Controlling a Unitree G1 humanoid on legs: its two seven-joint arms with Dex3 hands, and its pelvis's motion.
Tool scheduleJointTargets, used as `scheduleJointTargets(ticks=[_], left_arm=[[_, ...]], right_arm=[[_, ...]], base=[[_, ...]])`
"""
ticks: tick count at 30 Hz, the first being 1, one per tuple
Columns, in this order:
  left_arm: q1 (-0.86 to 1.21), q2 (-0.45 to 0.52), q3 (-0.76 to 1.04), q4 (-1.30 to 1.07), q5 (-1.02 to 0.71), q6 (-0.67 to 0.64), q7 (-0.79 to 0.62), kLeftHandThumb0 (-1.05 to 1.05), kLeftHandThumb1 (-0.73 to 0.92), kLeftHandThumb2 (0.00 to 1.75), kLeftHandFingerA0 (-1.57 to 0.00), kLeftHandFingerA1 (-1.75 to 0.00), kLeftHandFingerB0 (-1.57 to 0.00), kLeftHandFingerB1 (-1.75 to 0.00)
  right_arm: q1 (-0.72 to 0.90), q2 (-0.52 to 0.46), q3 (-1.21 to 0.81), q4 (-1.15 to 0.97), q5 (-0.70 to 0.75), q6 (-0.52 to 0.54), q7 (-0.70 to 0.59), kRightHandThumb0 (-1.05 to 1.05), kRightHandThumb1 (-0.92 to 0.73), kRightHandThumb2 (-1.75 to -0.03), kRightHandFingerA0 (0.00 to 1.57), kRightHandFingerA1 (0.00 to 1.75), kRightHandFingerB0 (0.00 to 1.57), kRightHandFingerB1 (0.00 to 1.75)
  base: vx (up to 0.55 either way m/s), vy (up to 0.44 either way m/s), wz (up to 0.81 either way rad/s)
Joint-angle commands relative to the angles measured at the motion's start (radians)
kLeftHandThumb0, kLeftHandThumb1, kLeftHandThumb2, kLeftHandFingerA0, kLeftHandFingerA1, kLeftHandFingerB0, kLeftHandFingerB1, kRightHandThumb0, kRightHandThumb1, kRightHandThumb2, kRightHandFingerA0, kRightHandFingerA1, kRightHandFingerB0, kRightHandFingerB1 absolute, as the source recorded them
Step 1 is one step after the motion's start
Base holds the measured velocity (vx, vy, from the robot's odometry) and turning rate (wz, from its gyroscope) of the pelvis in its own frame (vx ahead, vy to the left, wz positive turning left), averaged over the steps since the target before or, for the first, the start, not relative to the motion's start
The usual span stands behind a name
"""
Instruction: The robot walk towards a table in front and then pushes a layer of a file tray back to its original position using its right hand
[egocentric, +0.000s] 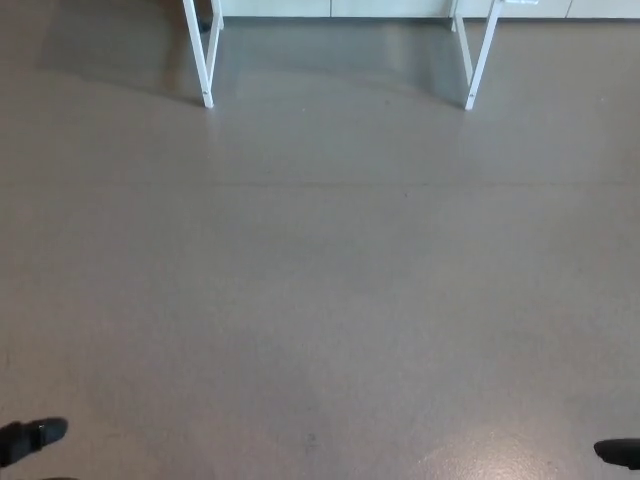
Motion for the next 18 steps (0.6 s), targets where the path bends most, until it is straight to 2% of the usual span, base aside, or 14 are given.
scheduleJointTargets(ticks=[1, 4, 5, 6, 7, 8, 9, 10, 11, 12, 13, 18], left_arm=[[0.083, 0.013, -0.006, -0.034, -0.011, 0.045, -0.036, -0.03, 0.7, 0.59, -0.49, -0.45, -0.32, -0.36], [0.126, 0.005, -0.001, -0.04, -0.023, 0.038, -0.043, -0.01, 0.69, 0.58, -0.5, -0.46, -0.32, -0.37], [0.143, 0.004, -0.003, -0.045, -0.022, 0.037, -0.047, -0.01, 0.51, 0.9, -0.41, -0.6, -0.2, -0.49], [0.155, 0.003, -0.006, -0.039, -0.02, 0.031, -0.049, -0.01, 0.51, 0.9, -0.41, -0.6, -0.21, -0.5], [0.162, 0.003, -0.007, -0.032, -0.017, 0.021, -0.05, -0.02, 0.7, 0.59, -0.49, -0.47, -0.33, -0.38], [0.168, 0.004, -0.009, -0.026, -0.014, 0.01, -0.051, -0.02, 0.7, 0.59, -0.49, -0.47, -0.33, -0.38], [0.183, 0.003, -0.006, -0.015, -0.02, -0.005, -0.063, -0.01, 0.51, 0.9, -0.37, -0.59, -0.21, -0.5], [0.2, 0.001, -0.005, -0.006, -0.022, -0.019, -0.069, -0.01, 0.5, 0.9, -0.37, -0.58, -0.21, -0.5], [0.208, 0.0, -0.007, -0.005, -0.018, -0.023, -0.066, -0.02, 0.7, 0.59, -0.48, -0.46, -0.33, -0.37], [0.213, 0.0, -0.011, -0.006, -0.012, -0.026, -0.062, -0.02, 0.7, 0.59, -0.48, -0.46, -0.33, -0.37], [0.225, 0.001, -0.021, -0.002, 0.005, -0.06, -0.053, -0.04, 0.47, 0.89, -0.41, -0.6, -0.2, -0.5], [0.233, 0.003, -0.028, 0.043, 0.007, -0.107, -0.052, -0.06, 0.46, 0.88, -0.41, -0.6, -0.2, -0.5]], right_arm=[[0.087, -0.016, -0.003, -0.019, 0.023, -0.029, 0.037, -0.14, -0.57, -0.56, 0.7, 0.5, 0.52, 0.43], [0.124, -0.015, -0.002, -0.009, 0.021, -0.04, 0.039, -0.13, -0.57, -0.56, 0.68, 0.48, 0.52, 0.43], [0.136, -0.02, 0.002, 0.003, 0.014, -0.064, 0.042, -0.14, -0.57, -0.56, 0.69, 0.49, 0.52, 0.43], [0.151, -0.023, 0.006, 0.014, 0.011, -0.089, 0.048, -0.15, -0.57, -0.56, 0.68, 0.5, 0.51, 0.43], [0.161, -0.023, 0.007, 0.015, 0.01, -0.096, 0.048, -0.14, -0.56, -0.56, 0.7, 0.5, 0.52, 0.43], [0.17, -0.022, 0.007, 0.014, 0.009, -0.098, 0.044, -0.14, -0.56, -0.56, 0.7, 0.5, 0.52, 0.43], [0.191, -0.024, 0.01, 0.007, 0.004, -0.104, 0.041, -0.15, -0.56, -0.56, 0.71, 0.5, 0.53, 0.43], [0.212, -0.022, 0.01, 0.0, 0.006, -0.105, 0.04, -0.14, -0.57, -0.56, 0.69, 0.5, 0.52, 0.43], [0.221, -0.025, 0.013, 0.003, 0.002, -0.115, 0.039, -0.15, -0.57, -0.56, 0.71, 0.5, 0.52, 0.43], [0.225, -0.031, 0.018, 0.012, -0.007, -0.131, 0.037, -0.15, -0.57, -0.56, 0.71, 0.5, 0.52, 0.43], [0.225, -0.028, 0.016, 0.025, -0.001, -0.137, 0.04, -0.15, -0.57, -0.56, 0.7, 0.5, 0.52, 0.43], [0.224, -0.036, 0.032, 0.086, -0.018, -0.193, 0.032, -0.22, -0.57, -0.56, 0.71, 0.52, 0.5, 0.42]], base=[[0.0, 0.0, 0.0], [0.0, 0.0, 0.0], [0.0, 0.0, 0.0], [0.0, 0.0, 0.0], [0.0, 0.0, 0.0], [0.0, 0.0, 0.0], [0.0, 0.0, 0.0], [0.0, 0.0, 0.0], [0.0, 0.0, 0.0], [0.1, -0.029, -0.74], [0.1, 0.034, 0.42], [-0.05, -0.028, 0.12]])
